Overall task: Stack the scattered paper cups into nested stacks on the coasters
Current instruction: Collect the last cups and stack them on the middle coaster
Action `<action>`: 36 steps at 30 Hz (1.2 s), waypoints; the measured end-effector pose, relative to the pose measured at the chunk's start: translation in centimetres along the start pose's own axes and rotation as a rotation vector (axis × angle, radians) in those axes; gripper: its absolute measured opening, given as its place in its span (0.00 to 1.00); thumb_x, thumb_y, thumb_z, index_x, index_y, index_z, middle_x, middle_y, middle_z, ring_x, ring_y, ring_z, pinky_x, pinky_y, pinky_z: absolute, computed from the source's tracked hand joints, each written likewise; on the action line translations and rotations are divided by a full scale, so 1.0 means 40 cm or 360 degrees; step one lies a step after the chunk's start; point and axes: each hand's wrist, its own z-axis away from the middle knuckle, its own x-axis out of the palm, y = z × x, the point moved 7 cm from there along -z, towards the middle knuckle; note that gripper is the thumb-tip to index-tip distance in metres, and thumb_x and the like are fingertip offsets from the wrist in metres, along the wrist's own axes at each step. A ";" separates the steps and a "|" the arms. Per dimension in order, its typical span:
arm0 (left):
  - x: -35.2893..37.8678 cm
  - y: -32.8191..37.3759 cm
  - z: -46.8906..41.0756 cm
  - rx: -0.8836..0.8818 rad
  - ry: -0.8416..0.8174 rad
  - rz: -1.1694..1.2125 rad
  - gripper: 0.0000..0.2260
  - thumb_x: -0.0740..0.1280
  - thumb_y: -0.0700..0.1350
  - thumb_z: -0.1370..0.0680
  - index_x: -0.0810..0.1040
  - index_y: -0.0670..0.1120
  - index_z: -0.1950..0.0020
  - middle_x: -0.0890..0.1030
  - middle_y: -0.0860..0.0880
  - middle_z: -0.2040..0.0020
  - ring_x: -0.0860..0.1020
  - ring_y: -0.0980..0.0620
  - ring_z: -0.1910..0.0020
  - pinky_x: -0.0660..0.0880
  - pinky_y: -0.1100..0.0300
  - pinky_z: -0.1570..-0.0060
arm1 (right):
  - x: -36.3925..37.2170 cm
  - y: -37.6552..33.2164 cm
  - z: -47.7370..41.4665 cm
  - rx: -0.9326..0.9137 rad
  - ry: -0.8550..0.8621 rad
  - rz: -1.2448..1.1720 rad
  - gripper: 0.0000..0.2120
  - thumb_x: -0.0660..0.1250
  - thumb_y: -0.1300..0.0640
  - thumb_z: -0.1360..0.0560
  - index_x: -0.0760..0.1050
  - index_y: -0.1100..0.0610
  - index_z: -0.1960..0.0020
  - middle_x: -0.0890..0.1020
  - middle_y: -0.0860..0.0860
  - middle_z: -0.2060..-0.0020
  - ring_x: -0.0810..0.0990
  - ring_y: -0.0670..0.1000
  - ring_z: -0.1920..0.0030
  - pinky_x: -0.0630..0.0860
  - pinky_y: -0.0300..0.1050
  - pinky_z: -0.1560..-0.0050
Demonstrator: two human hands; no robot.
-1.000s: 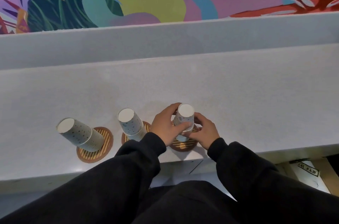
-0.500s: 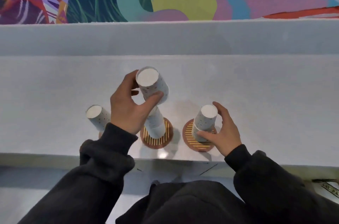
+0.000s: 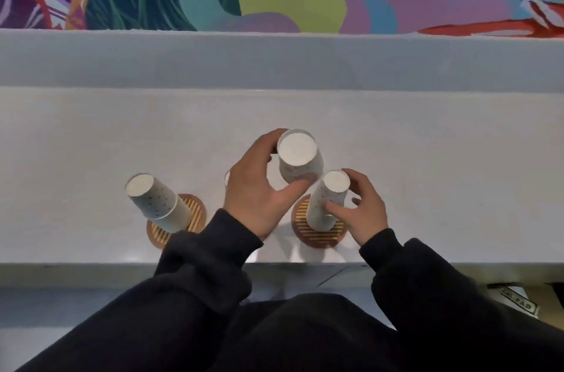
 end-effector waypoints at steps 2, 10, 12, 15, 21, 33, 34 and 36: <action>0.111 0.005 -0.010 -0.0098 -0.0208 0.0087 0.26 0.79 0.53 0.29 0.73 0.59 0.35 0.79 0.65 0.41 0.76 0.65 0.41 0.74 0.65 0.42 | -0.002 0.012 0.000 0.0055 -0.0022 -0.0004 0.31 0.82 0.55 0.32 0.73 0.44 0.34 0.80 0.37 0.41 0.77 0.40 0.39 0.73 0.27 0.52; 0.292 -0.116 0.017 -0.0280 -0.0522 -0.0060 0.25 0.76 0.58 0.28 0.73 0.61 0.34 0.79 0.63 0.40 0.77 0.61 0.43 0.76 0.60 0.43 | 0.007 0.067 0.000 0.0162 -0.0027 0.0064 0.30 0.80 0.59 0.32 0.72 0.44 0.37 0.80 0.38 0.45 0.78 0.37 0.43 0.73 0.24 0.55; 0.305 -0.142 0.027 -0.0314 -0.0549 -0.0099 0.26 0.76 0.59 0.28 0.72 0.60 0.32 0.79 0.61 0.38 0.76 0.58 0.41 0.77 0.55 0.40 | 0.011 0.080 0.001 0.0167 -0.0050 0.0119 0.30 0.81 0.58 0.33 0.71 0.42 0.37 0.80 0.37 0.47 0.77 0.36 0.44 0.72 0.26 0.53; 0.312 -0.161 0.035 -0.0304 -0.0556 -0.0138 0.29 0.74 0.61 0.28 0.70 0.58 0.30 0.78 0.57 0.35 0.77 0.55 0.38 0.78 0.50 0.39 | 0.010 0.087 0.001 0.0125 -0.0074 0.0182 0.31 0.81 0.56 0.33 0.71 0.40 0.37 0.79 0.35 0.46 0.77 0.34 0.45 0.72 0.29 0.48; 0.234 -0.108 0.038 -0.0210 -0.0539 -0.0149 0.37 0.76 0.60 0.27 0.64 0.60 0.22 0.72 0.61 0.28 0.72 0.62 0.32 0.71 0.63 0.36 | -0.017 0.048 0.019 -0.0034 0.0017 0.0263 0.42 0.83 0.50 0.35 0.65 0.42 0.28 0.73 0.41 0.31 0.72 0.45 0.32 0.73 0.48 0.32; -0.090 -0.294 0.074 -0.0531 -0.0074 -0.0178 0.32 0.77 0.57 0.26 0.69 0.57 0.25 0.74 0.59 0.29 0.73 0.58 0.32 0.73 0.48 0.31 | 0.352 -0.068 0.076 -0.0242 -0.0496 0.0222 0.42 0.78 0.43 0.31 0.60 0.41 0.24 0.68 0.41 0.27 0.68 0.41 0.29 0.68 0.43 0.28; -0.082 -0.305 0.076 -0.0542 -0.0089 -0.0165 0.30 0.76 0.56 0.26 0.70 0.56 0.26 0.75 0.59 0.30 0.73 0.58 0.33 0.73 0.49 0.31 | 0.375 -0.056 0.060 -0.0154 -0.0481 0.0179 0.43 0.79 0.45 0.32 0.60 0.40 0.24 0.68 0.41 0.26 0.69 0.42 0.29 0.69 0.45 0.28; -0.071 -0.327 0.079 -0.0550 -0.0117 -0.0155 0.27 0.76 0.55 0.26 0.71 0.58 0.30 0.78 0.59 0.33 0.75 0.57 0.35 0.75 0.49 0.33 | 0.408 -0.033 0.043 -0.0021 -0.0412 0.0078 0.39 0.79 0.49 0.32 0.64 0.39 0.27 0.73 0.40 0.30 0.73 0.40 0.32 0.73 0.47 0.29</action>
